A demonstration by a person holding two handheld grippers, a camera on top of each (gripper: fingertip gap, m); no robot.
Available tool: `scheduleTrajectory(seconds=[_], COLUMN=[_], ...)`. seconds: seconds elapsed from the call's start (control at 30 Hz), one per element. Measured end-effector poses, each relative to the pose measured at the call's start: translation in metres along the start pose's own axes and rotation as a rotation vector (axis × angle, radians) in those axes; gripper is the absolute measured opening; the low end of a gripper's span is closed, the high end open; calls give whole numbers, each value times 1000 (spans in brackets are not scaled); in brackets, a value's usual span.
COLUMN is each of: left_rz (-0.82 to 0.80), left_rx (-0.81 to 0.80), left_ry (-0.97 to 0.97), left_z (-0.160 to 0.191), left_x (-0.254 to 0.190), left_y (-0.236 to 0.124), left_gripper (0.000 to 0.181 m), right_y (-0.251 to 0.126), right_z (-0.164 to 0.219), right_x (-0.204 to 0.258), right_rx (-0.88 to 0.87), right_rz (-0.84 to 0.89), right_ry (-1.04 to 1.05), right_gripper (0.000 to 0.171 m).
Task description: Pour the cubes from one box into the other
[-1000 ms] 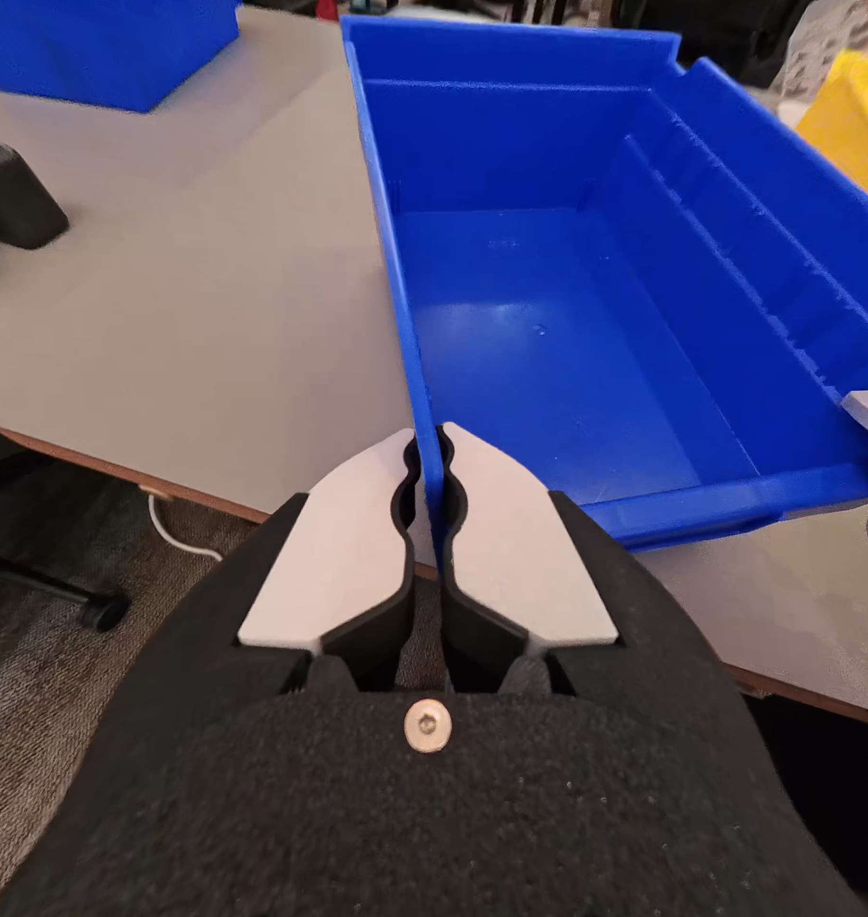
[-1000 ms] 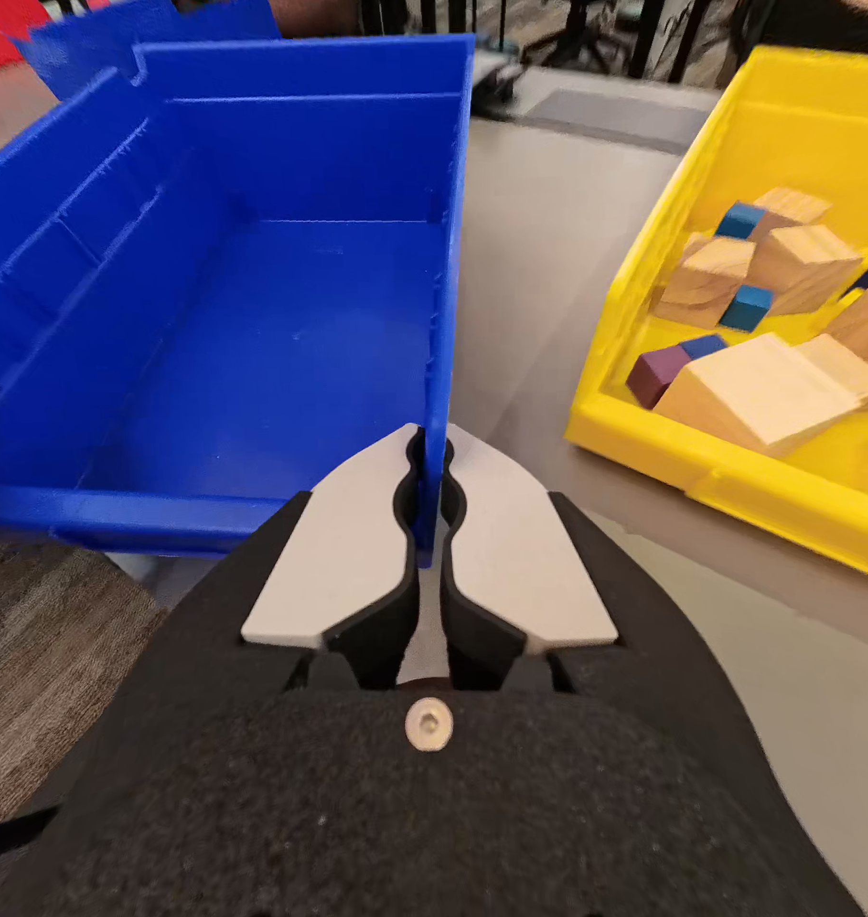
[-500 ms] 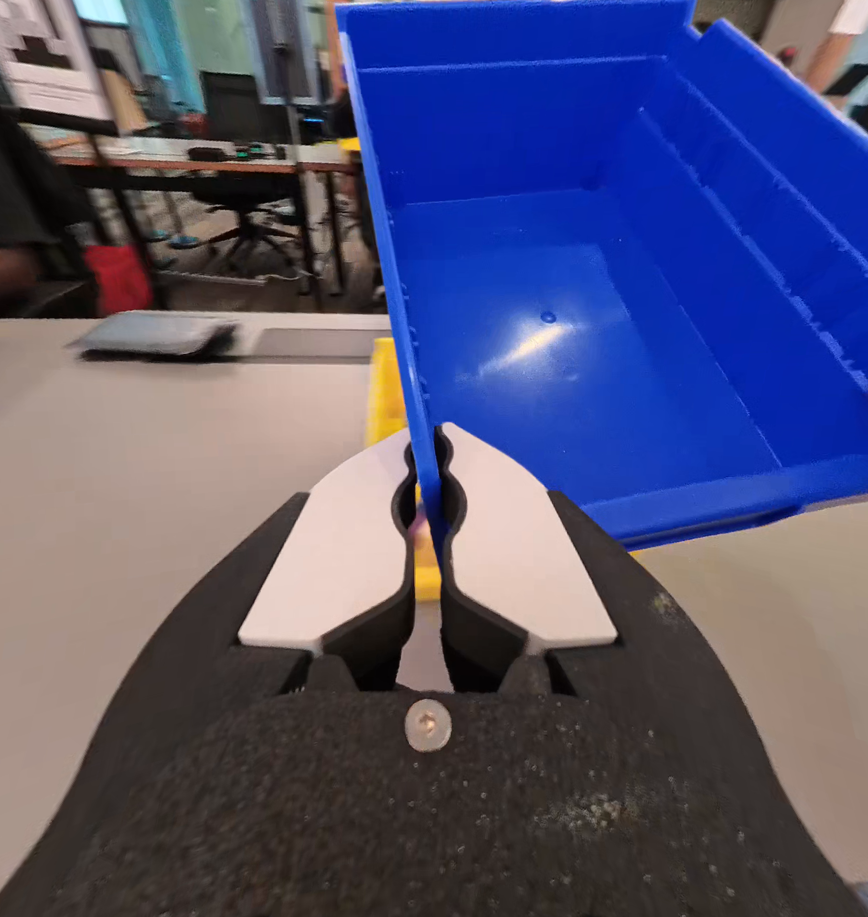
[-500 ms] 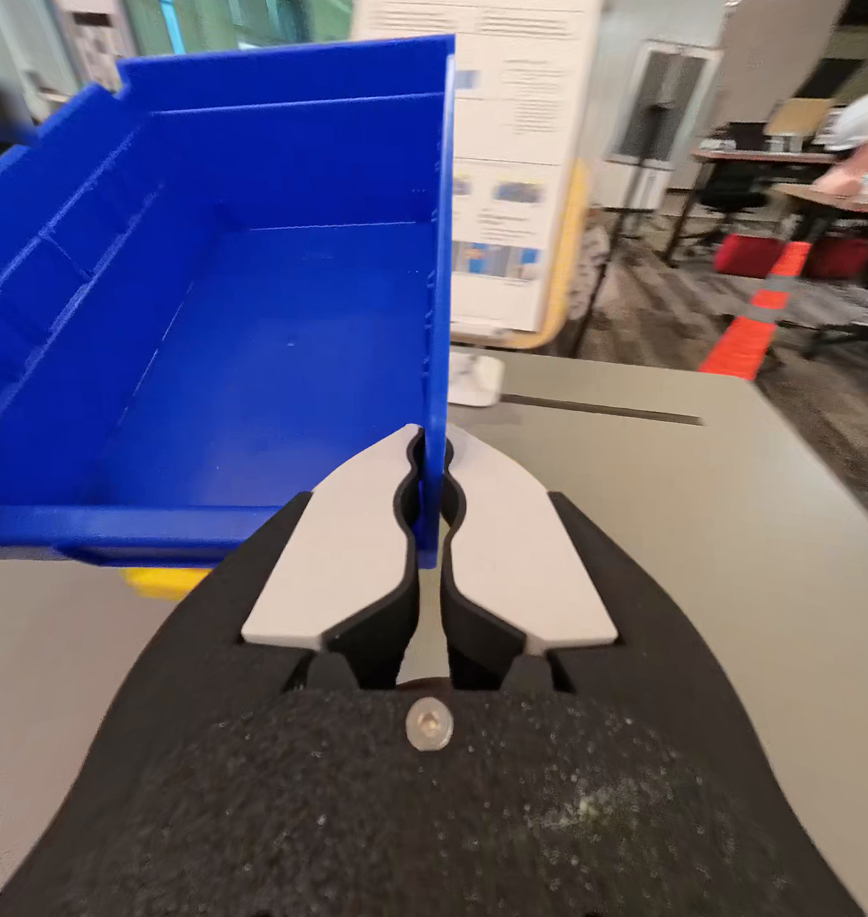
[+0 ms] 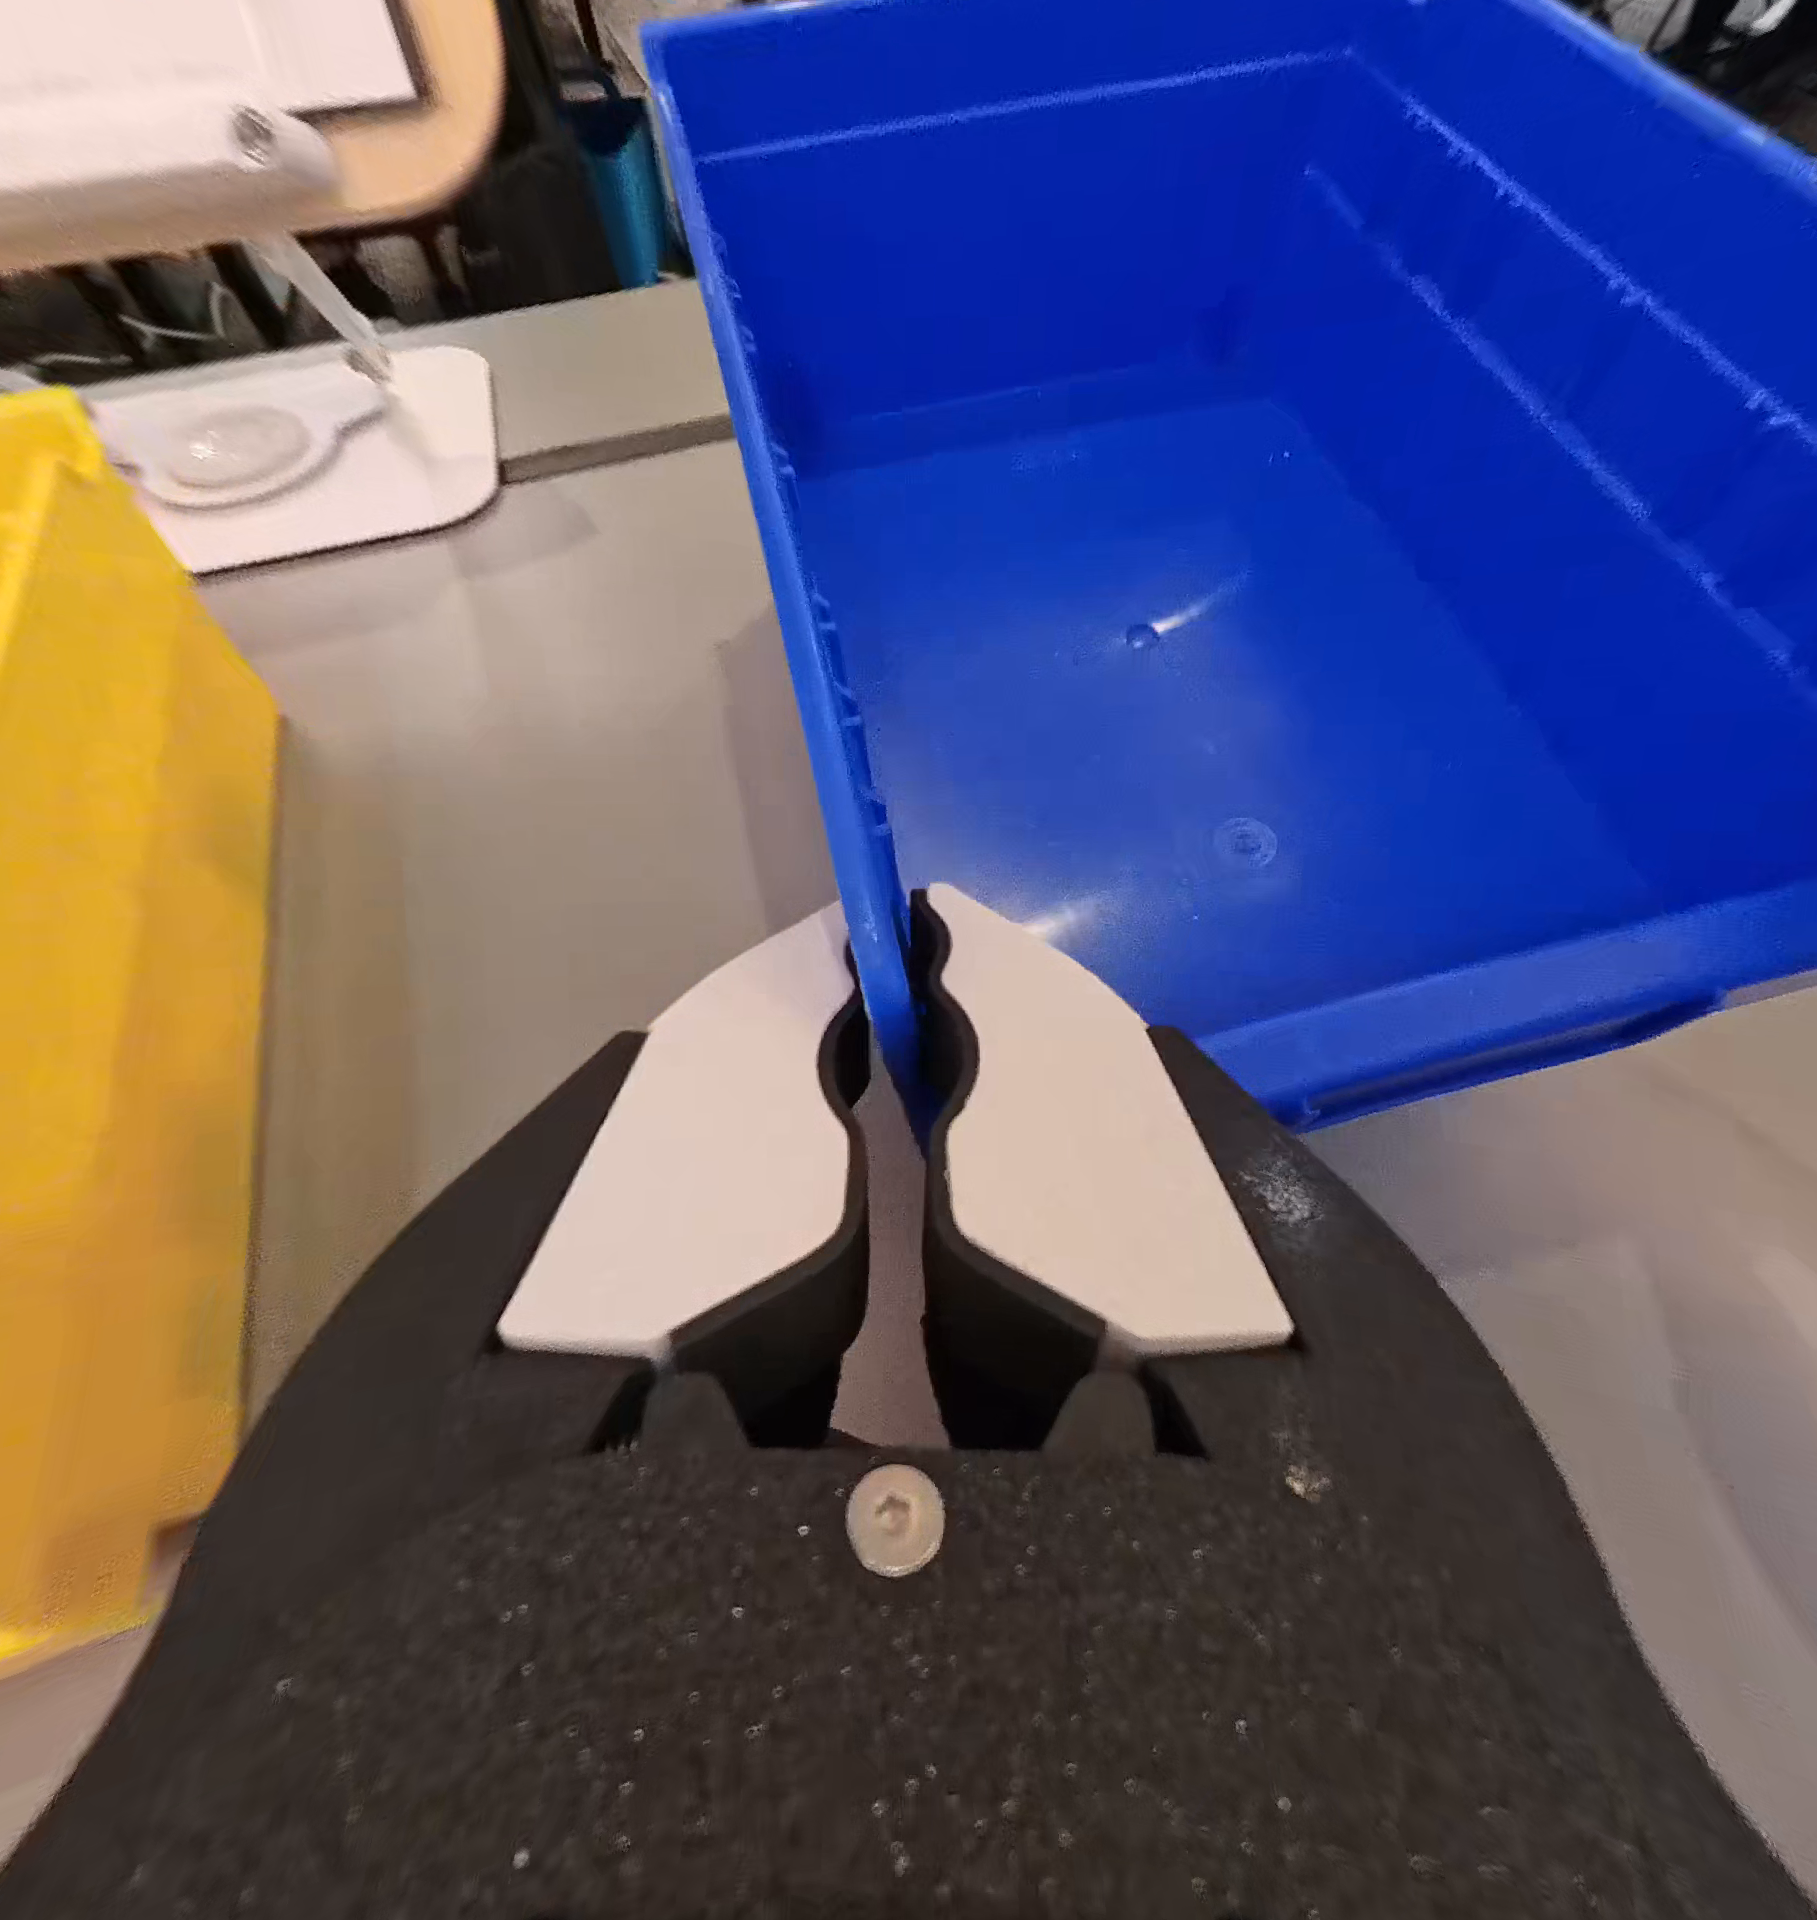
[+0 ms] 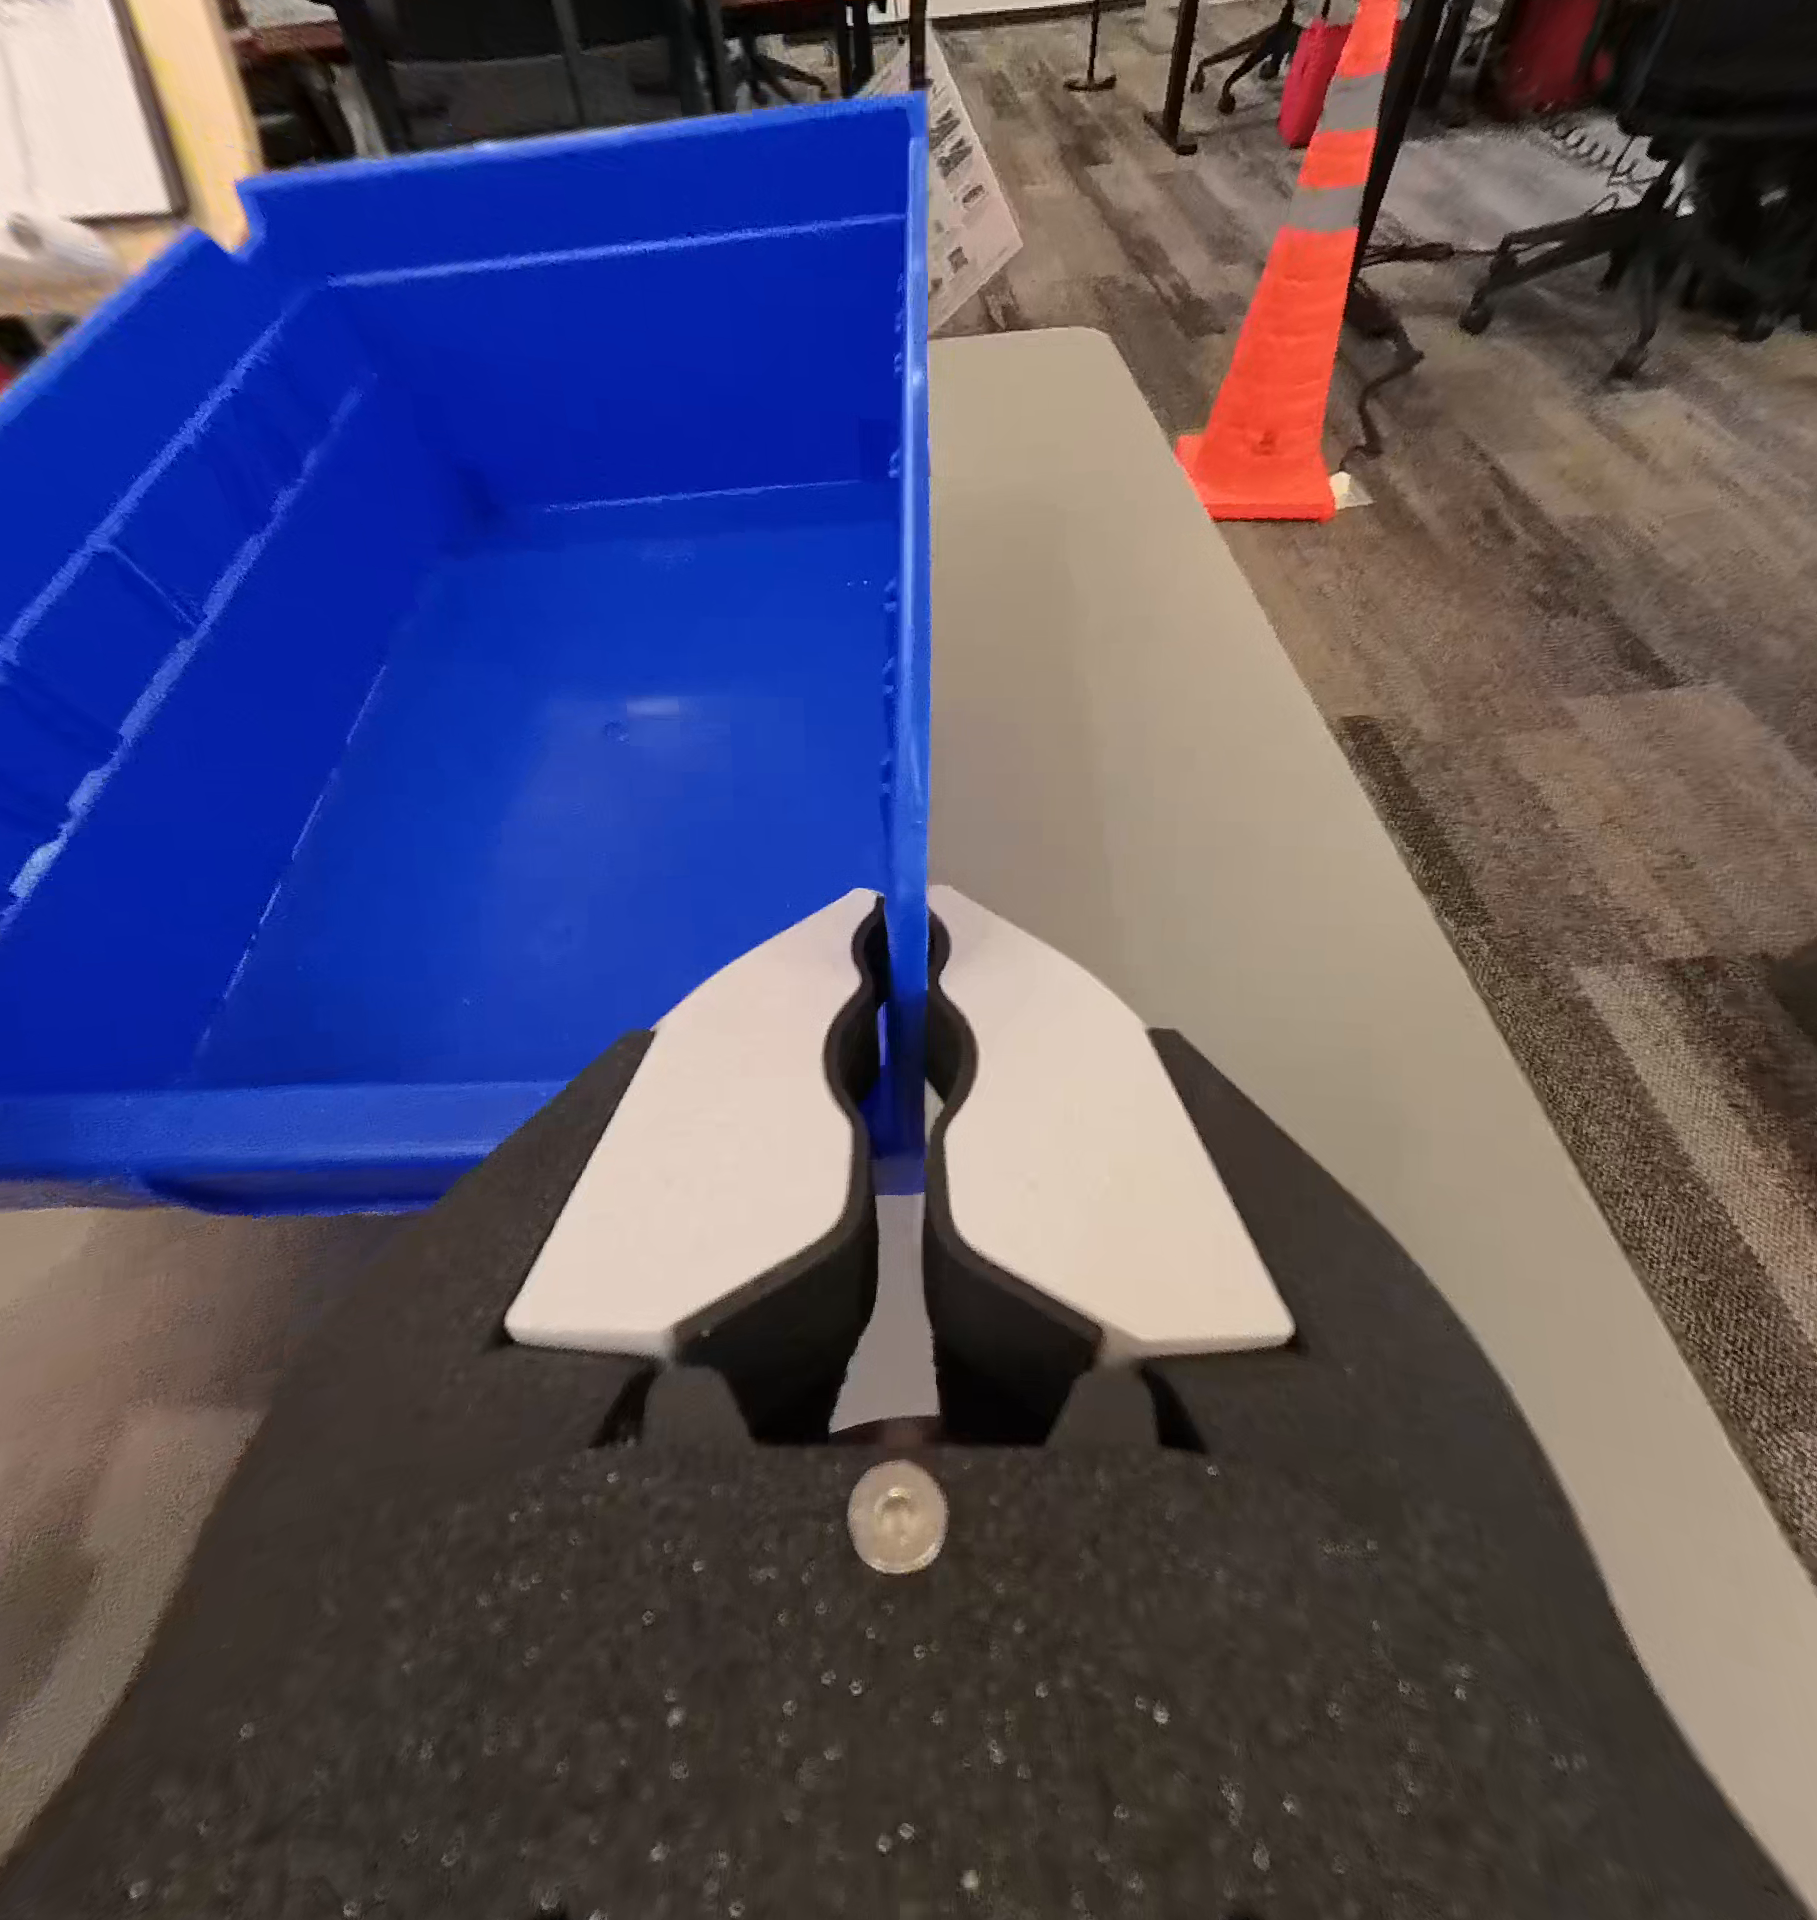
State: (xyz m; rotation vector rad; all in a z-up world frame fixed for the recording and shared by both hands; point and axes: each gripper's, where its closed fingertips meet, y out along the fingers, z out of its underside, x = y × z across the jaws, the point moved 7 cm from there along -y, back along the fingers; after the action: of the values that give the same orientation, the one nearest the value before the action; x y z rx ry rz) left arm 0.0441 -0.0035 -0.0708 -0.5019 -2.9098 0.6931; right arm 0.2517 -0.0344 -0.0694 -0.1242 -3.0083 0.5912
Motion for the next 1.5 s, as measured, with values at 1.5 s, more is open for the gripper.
scheduleTrajectory(seconds=[1.5], left_rz=[-100], left_rx=[70], left_ry=[-98], left_z=[86], left_x=[328], left_y=[-103], left_gripper=[5], right_y=[5], right_z=[57], right_x=[344], right_rx=[79], right_rz=[-201], right_ry=[-53], right_gripper=[4])
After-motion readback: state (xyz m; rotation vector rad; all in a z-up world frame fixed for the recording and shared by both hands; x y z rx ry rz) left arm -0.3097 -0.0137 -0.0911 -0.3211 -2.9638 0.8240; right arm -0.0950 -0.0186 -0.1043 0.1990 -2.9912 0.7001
